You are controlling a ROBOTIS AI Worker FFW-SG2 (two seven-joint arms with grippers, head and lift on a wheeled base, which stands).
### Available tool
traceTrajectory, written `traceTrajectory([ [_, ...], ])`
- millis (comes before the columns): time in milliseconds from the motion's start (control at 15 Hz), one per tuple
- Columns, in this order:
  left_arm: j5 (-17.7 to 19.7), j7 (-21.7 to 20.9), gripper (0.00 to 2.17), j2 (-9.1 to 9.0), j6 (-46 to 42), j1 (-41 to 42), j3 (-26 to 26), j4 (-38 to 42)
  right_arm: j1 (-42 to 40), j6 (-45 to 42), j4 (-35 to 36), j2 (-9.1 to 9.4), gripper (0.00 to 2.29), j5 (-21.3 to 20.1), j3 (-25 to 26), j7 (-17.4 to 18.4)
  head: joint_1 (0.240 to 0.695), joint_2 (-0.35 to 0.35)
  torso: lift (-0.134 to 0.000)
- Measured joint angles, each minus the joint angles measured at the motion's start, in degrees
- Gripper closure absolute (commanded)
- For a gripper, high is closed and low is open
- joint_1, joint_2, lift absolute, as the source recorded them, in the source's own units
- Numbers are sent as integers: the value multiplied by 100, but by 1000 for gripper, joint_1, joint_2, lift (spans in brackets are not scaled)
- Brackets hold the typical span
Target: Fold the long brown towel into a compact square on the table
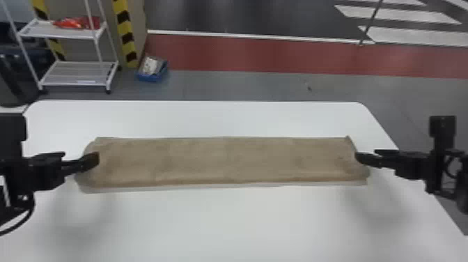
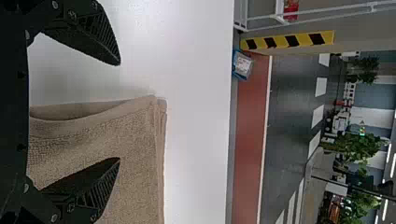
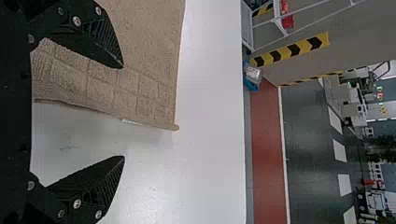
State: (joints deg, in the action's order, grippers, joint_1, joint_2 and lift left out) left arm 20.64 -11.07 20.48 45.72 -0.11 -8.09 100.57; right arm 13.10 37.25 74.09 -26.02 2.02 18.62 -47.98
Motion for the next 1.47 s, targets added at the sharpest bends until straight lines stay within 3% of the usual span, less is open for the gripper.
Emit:
traceTrajectory([
  [467, -7, -1, 218, 12, -21, -13, -6, -2, 8, -58, -20, 32, 218, 9, -3, 9, 695, -113, -128],
  [800, -16, -27, 333, -4, -46, 39, 37, -31, 3, -180, -104, 57, 218, 9, -18, 9, 695, -115, -128],
  [933, -47, -41, 549, -15, -94, 48, 104, -78, -13, -235, -133, 61, 218, 2, -17, 9, 695, -120, -128],
  [1133, -123, -50, 586, -44, -182, 87, 196, -96, -38, -266, -141, 59, 218, 2, 0, 9, 695, -129, -128],
  [1200, -137, -52, 701, -49, -200, 95, 221, -102, -43, -266, -141, 56, 218, 1, 2, 8, 695, -131, -128],
  [1467, -199, -96, 701, -57, -197, 116, 271, -102, -44, -266, -134, 44, 218, 0, 9, 0, 695, -138, -128],
])
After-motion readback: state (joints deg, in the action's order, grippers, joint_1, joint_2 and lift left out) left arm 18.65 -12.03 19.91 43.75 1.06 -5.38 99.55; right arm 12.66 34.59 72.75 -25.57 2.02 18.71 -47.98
